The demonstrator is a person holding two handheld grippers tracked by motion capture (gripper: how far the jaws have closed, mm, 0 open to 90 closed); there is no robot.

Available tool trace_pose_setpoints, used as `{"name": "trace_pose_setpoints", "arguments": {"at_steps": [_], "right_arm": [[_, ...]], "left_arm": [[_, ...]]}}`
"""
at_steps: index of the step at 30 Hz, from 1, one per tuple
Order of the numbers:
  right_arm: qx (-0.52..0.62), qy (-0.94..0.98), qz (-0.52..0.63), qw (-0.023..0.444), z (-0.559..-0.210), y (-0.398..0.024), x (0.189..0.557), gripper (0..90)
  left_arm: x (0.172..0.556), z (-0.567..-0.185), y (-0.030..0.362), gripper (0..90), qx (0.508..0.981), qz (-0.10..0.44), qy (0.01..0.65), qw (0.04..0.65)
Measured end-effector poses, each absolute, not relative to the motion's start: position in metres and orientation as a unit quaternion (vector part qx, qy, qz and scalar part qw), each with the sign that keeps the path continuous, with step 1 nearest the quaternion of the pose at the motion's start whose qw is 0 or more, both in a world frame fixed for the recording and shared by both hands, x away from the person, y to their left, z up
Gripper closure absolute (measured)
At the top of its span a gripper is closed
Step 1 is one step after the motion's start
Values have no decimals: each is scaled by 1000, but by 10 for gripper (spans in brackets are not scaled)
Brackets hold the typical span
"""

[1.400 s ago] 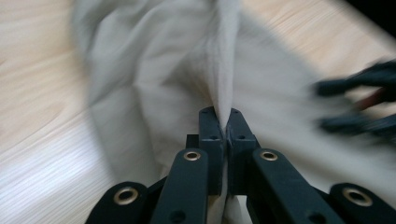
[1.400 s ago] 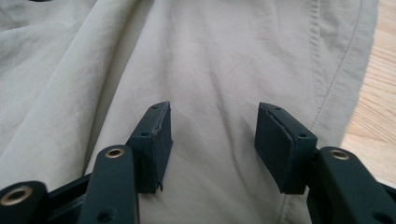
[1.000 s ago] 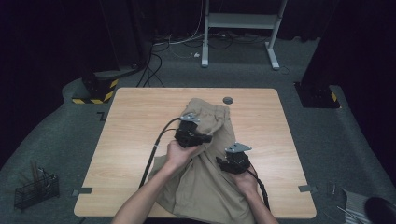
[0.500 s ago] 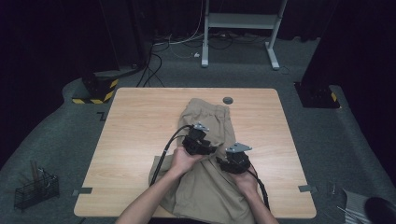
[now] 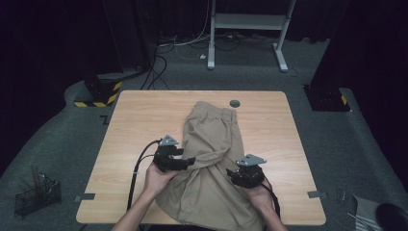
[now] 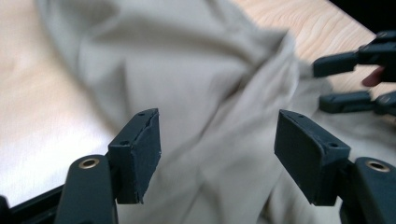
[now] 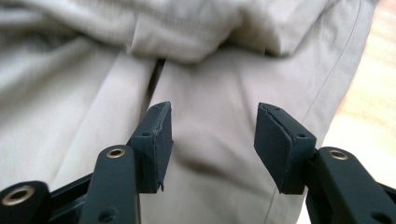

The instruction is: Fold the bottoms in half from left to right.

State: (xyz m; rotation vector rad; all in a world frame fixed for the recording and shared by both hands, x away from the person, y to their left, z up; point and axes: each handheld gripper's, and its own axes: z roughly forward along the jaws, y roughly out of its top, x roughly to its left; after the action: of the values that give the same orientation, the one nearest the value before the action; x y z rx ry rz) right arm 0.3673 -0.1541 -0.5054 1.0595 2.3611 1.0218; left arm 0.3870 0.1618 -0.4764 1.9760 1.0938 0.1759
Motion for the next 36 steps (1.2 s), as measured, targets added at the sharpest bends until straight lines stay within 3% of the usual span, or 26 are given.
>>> {"name": "trace_pose_setpoints", "arguments": {"at_steps": [8,14,26,31,36], "right_arm": [[387,836,348,177,-521,-152,362,464],[389,829,358,181,-523,-148,373,466],[395,826,357,183,-524,-114,442,466],[399,827,351,184,-522,-115,449,464],[401,824,352,193,-515,-129,428,464]], "left_arm": [[379,-511,148,324,797,77,449,397],[387,-517,133,357,815,148,437,351],[457,-514,166,420,793,186,487,314],[450,-506,176,450,791,181,491,318],[429,-490,197,417,772,176,498,352]]}}
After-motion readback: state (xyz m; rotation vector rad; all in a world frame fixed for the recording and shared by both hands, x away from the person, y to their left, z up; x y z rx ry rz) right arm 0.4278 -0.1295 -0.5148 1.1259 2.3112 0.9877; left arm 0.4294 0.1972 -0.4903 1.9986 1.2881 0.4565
